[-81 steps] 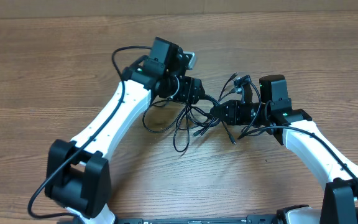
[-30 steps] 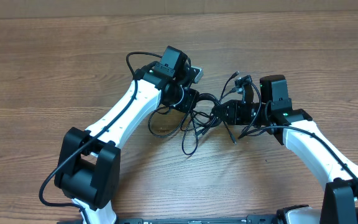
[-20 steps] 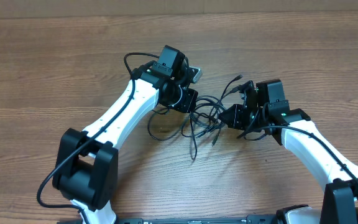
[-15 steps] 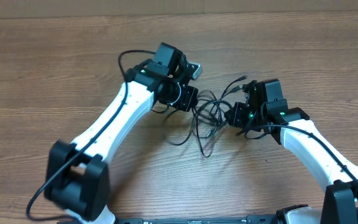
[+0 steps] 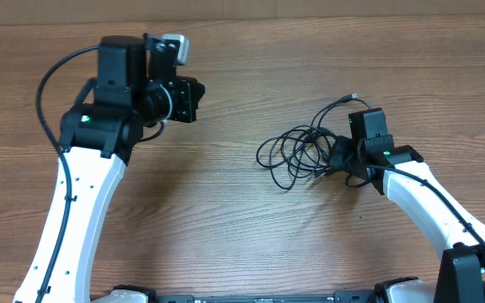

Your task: Untangle cables

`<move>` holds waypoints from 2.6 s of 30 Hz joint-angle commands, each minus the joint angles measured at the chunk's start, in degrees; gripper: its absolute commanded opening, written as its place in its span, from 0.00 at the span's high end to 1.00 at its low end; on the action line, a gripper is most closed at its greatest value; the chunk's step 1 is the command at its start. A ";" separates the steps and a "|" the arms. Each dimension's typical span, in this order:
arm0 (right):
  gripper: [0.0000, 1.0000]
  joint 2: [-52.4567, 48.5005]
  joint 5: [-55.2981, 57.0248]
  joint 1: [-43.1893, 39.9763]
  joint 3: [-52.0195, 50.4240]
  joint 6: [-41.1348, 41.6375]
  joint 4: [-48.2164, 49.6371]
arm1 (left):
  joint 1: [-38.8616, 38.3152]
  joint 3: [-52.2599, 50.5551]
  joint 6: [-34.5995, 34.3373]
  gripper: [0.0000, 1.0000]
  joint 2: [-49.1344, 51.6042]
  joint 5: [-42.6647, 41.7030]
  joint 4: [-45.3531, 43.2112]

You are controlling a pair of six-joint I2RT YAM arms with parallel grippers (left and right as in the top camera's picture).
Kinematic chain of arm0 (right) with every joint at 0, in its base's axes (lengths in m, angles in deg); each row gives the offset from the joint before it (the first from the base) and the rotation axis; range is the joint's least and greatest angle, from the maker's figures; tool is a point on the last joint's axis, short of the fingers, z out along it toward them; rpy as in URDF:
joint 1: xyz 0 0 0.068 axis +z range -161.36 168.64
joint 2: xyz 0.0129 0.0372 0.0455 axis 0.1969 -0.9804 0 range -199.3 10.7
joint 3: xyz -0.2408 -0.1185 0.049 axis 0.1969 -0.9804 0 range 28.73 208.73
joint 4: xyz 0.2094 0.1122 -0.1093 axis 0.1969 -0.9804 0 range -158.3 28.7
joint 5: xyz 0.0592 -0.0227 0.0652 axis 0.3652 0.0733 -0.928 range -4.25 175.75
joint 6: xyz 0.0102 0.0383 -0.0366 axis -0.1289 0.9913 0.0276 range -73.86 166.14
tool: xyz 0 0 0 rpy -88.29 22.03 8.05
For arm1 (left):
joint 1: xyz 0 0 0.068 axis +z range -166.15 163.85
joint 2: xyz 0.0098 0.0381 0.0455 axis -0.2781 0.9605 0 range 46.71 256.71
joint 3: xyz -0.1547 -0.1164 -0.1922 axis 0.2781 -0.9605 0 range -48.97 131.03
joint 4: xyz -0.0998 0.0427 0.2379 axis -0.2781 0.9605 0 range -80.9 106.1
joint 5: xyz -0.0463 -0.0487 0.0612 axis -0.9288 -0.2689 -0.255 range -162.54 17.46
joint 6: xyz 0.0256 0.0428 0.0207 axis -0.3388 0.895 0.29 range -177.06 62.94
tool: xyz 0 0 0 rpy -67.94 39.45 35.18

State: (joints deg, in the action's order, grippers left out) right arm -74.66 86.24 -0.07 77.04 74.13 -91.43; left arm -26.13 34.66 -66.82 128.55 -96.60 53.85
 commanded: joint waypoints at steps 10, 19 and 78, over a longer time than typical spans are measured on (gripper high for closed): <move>0.96 1.27 -60.92 -0.04 5.55 -22.03 9.60 | -0.35 0.90 -1.90 0.95 4.00 -2.40 2.08; 0.95 1.25 -2.12 -0.04 5.55 -6.34 -9.77 | -1.64 0.90 -0.85 0.64 5.11 -4.28 2.01; 0.00 2.29 -18.71 -3.87 19.58 -15.98 -18.40 | -16.98 33.20 6.71 0.96 18.40 -22.58 16.31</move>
State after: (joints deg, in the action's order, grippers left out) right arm -73.42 69.85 -3.80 95.47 59.44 -111.01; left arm -43.04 64.30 -58.60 150.58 -112.58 70.13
